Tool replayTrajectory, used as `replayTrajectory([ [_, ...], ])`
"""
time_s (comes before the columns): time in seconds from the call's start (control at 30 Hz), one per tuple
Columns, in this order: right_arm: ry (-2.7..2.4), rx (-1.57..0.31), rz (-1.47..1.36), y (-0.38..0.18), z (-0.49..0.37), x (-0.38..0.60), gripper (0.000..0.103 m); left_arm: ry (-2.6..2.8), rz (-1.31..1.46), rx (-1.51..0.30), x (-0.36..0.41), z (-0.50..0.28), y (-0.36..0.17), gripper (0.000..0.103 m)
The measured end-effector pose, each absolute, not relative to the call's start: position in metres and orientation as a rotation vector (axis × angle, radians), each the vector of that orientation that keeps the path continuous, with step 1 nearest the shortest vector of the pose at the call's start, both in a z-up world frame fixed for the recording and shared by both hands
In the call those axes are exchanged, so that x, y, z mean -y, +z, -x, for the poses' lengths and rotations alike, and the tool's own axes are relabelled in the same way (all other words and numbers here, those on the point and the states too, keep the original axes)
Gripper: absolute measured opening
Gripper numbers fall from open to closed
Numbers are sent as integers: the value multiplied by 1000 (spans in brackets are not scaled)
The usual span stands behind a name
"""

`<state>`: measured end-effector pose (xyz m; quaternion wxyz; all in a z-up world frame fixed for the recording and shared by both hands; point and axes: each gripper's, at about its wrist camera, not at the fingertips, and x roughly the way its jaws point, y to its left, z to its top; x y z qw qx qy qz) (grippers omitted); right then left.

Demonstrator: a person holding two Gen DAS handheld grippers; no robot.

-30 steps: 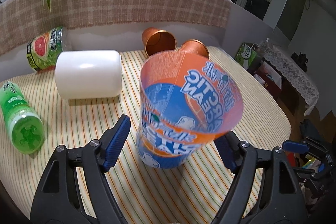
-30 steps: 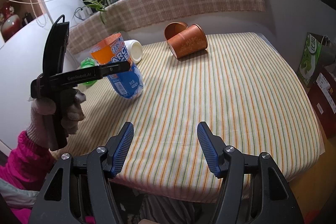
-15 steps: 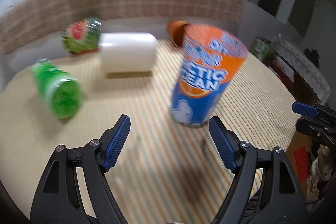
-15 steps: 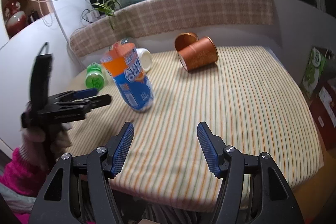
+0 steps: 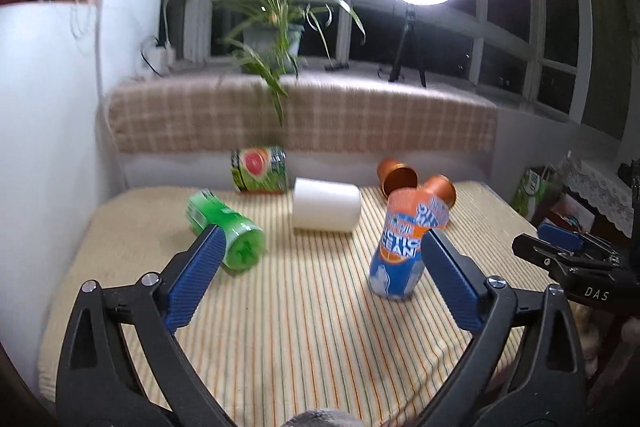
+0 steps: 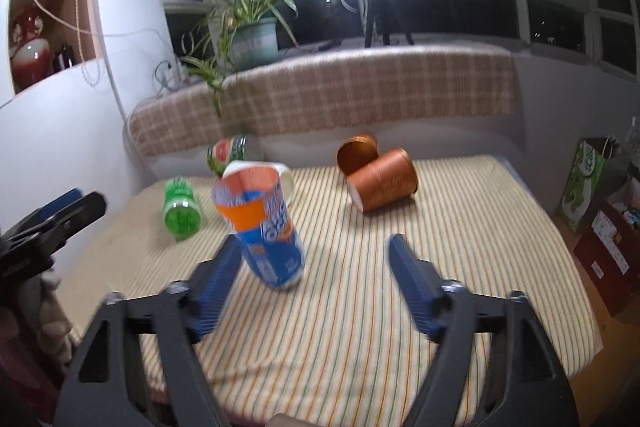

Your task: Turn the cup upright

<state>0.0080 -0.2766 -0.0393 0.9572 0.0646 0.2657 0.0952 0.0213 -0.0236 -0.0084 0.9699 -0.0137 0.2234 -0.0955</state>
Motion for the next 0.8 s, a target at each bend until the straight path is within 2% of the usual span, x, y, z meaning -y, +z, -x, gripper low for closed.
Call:
replayTrajectory([
  [0.17, 122, -463, -71, -31, -3, 271, 87, -165, 24, -416, 25, -8, 2, 102],
  [0.8, 88, -445, -84, -30, -7, 273, 88, -121, 8, -405, 25, -1, 5, 103],
])
